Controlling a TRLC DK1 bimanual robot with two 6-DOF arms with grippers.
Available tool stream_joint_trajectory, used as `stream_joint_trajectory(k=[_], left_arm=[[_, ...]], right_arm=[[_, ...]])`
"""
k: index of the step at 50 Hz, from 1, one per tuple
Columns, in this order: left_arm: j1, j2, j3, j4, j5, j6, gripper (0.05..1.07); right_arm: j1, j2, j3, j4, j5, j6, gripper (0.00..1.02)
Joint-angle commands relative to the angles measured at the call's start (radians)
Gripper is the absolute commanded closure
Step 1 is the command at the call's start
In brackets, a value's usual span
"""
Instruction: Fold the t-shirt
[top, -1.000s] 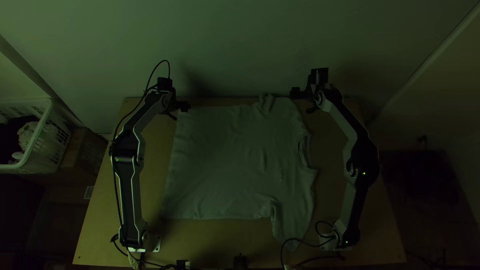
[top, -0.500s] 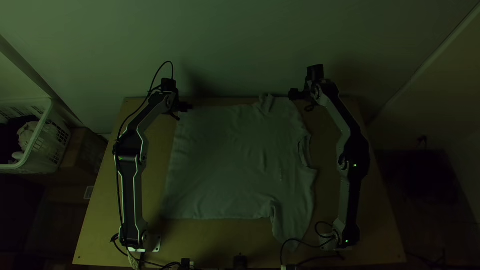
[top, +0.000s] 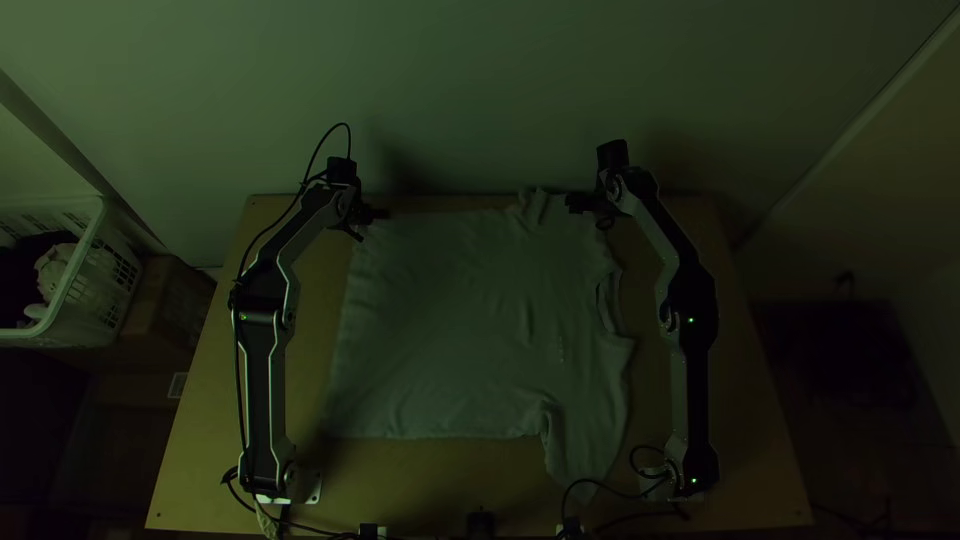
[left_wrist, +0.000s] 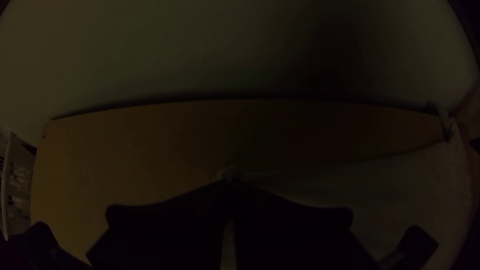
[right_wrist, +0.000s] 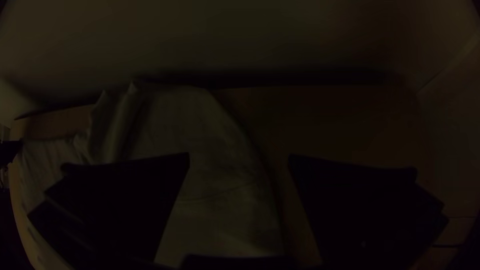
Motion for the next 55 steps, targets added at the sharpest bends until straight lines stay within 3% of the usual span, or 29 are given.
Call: stream_joint_trajectory(k=[1, 7, 36, 40, 44, 55], left_arm=[[0.0, -0.022, 0.003, -0.031, -0.014, -0.015, 1.05], [0.0, -0.033, 0.003, -0.037, -0.014, -0.014, 1.05], [0.009, -0.051, 0.002, -0.043, -0.015, -0.007, 1.05], [0.009, -0.052, 0.002, -0.045, -0.015, -0.007, 1.05], [0.009, -0.056, 0.002, -0.045, -0.014, -0.009, 1.05], [0.009, -0.082, 0.003, -0.04, -0.014, -0.014, 1.05]], right_arm=[[0.003, 0.051, 0.039, 0.008, -0.001, 0.03, 0.17], [-0.002, 0.071, 0.039, 0.057, -0.001, 0.028, 0.44], [-0.009, 0.133, 0.054, 0.115, -0.001, 0.027, 0.46], [-0.008, 0.141, 0.057, 0.115, -0.002, 0.004, 0.68], [-0.003, 0.144, 0.057, 0.111, -0.03, -0.05, 1.0], [-0.005, 0.1, 0.056, 0.094, -0.031, -0.039, 1.0]])
